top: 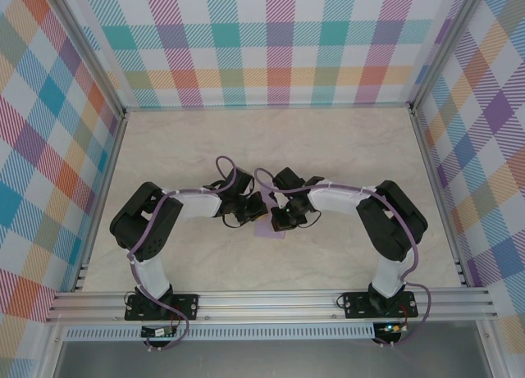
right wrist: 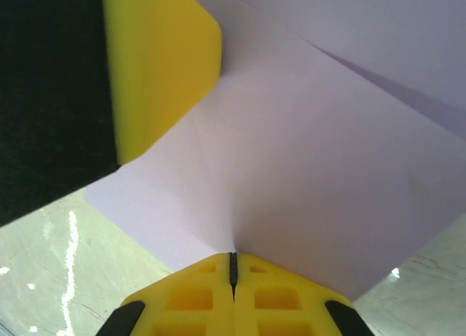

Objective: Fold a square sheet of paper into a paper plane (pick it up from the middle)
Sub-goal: Fold the triangle a second time at the center of the table.

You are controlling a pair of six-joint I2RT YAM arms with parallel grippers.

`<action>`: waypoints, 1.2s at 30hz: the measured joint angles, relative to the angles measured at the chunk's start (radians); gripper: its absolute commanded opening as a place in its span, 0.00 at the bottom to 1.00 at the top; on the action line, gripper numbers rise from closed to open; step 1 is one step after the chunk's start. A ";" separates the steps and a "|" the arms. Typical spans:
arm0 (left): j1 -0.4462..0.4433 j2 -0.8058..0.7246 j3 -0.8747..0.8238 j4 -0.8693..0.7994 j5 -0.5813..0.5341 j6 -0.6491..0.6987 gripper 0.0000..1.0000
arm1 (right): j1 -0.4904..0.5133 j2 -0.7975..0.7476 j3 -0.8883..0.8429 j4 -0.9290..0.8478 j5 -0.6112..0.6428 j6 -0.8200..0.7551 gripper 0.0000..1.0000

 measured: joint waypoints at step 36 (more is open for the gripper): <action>-0.001 0.000 0.000 -0.003 -0.005 -0.002 0.00 | 0.000 0.041 0.031 0.051 -0.055 0.028 0.00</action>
